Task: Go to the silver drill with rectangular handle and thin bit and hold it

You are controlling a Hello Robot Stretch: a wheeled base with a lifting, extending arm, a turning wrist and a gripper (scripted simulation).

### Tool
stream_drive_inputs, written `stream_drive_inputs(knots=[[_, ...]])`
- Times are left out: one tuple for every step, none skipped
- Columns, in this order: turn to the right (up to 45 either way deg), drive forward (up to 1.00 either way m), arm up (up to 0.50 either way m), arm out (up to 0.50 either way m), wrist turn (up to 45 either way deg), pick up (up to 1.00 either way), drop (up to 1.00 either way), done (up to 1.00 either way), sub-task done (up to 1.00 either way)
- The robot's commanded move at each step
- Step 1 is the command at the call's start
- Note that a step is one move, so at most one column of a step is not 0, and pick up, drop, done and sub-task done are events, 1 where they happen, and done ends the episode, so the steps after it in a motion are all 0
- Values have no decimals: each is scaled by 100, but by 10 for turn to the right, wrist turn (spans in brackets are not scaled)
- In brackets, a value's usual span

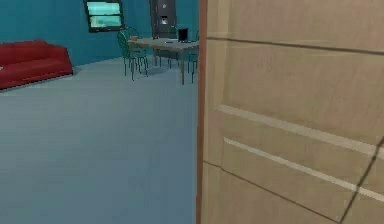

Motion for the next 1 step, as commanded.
stream_drive_inputs(knots=[[0,50,0,0,0,0,0,0,0]])
